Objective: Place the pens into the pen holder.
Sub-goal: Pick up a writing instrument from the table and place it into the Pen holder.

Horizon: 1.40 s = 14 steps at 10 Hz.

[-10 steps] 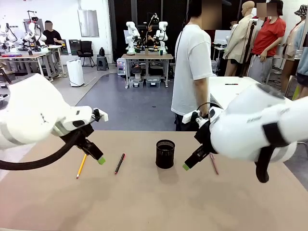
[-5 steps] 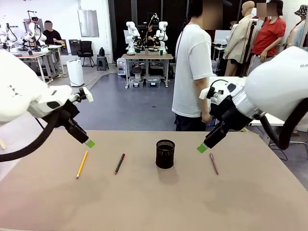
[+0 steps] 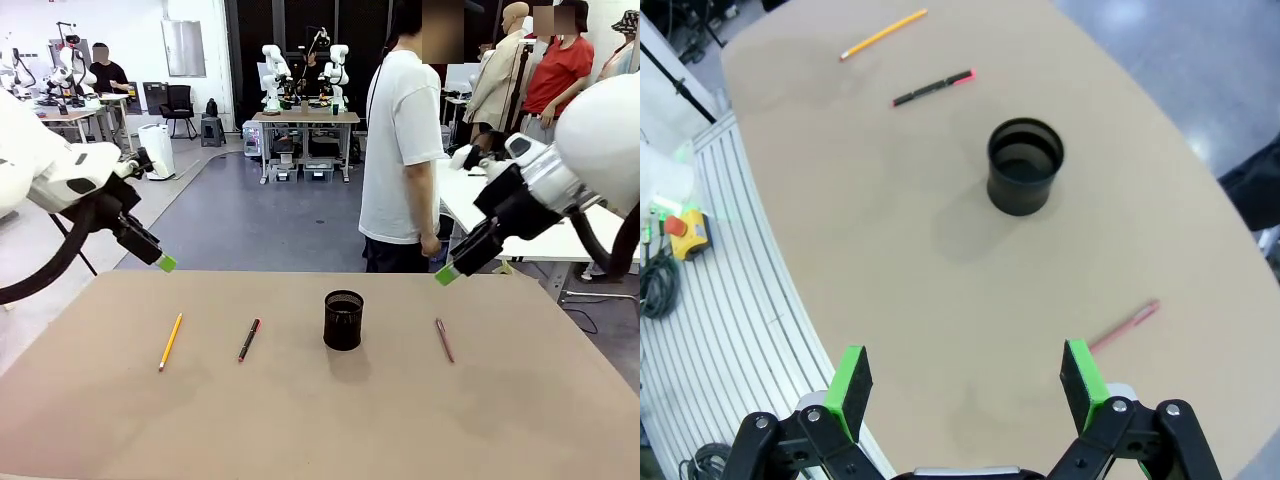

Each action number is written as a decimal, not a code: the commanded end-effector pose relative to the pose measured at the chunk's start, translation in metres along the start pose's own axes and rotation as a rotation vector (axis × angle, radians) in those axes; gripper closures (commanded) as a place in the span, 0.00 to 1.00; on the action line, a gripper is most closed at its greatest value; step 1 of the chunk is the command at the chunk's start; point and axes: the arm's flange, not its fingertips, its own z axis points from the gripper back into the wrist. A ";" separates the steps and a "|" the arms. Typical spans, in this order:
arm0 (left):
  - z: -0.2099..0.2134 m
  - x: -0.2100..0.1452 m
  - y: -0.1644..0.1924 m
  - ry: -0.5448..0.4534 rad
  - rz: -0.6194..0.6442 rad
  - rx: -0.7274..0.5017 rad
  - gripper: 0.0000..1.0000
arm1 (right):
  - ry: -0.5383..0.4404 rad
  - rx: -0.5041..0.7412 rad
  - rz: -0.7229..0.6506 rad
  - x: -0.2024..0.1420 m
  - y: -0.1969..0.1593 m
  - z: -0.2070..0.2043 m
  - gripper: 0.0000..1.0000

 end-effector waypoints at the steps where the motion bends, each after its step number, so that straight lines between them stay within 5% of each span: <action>1: 0.014 0.000 0.008 0.017 -0.021 0.013 0.00 | -0.046 -0.008 0.026 -0.004 -0.006 0.020 0.00; 9: 0.083 -0.010 0.034 -0.062 0.050 0.153 0.00 | -0.107 -0.065 0.021 -0.008 -0.022 0.108 0.00; 14: 0.096 -0.026 0.044 -0.120 0.094 0.131 0.00 | -0.121 -0.077 -0.024 -0.026 -0.047 0.123 0.00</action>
